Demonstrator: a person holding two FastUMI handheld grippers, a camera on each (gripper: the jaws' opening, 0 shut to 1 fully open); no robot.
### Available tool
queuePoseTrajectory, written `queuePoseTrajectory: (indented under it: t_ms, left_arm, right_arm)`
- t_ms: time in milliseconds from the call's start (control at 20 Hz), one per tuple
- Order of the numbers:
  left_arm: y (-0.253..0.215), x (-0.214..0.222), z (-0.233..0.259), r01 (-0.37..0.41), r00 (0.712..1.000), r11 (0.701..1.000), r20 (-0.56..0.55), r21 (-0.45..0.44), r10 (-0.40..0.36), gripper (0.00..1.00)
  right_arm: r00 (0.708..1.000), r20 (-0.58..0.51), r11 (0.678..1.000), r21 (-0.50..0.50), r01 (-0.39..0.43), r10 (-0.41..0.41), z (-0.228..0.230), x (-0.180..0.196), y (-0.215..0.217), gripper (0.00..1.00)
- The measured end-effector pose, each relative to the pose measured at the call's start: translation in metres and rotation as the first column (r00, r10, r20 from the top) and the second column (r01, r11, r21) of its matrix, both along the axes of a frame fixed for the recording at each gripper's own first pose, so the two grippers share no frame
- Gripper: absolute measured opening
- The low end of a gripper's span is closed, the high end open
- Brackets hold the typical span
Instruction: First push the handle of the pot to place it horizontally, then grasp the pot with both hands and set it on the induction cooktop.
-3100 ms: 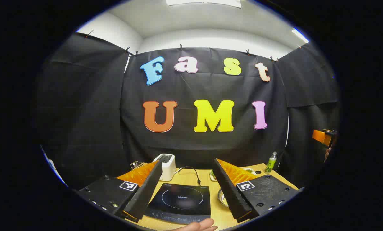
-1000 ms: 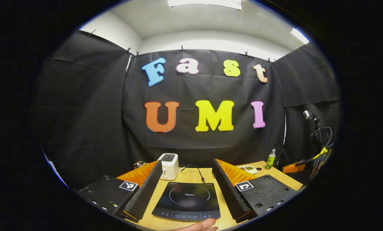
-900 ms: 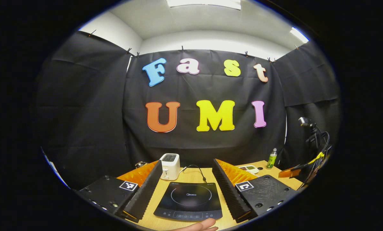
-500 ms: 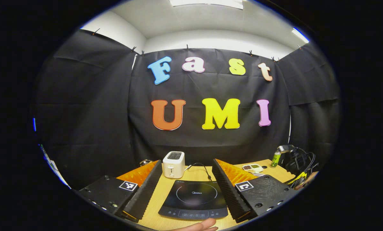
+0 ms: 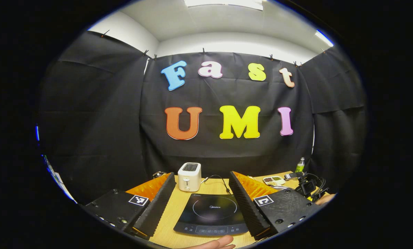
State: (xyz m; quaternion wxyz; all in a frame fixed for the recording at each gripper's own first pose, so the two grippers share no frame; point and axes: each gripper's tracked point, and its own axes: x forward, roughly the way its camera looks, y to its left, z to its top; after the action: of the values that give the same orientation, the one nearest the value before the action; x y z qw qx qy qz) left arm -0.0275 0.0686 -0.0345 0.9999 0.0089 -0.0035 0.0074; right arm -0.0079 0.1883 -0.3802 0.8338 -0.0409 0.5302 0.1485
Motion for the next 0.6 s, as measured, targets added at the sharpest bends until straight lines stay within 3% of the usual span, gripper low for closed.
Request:
queuePoseTrajectory:
  t_ms: [150,600]
  left_arm:
    - [-0.002,0.0,-0.006,0.006,1.0,1.0,-0.006,0.002,-0.006,0.94]
    - [-0.005,-0.003,-0.002,0.021,1.0,1.0,-0.002,0.004,-0.021,0.94]
  right_arm:
    - [0.999,-0.03,0.999,0.012,0.036,-0.035,-0.01,0.004,-0.008,0.02]
    - [0.998,-0.055,0.999,0.028,0.031,-0.029,-0.017,-0.003,-0.023,0.04]
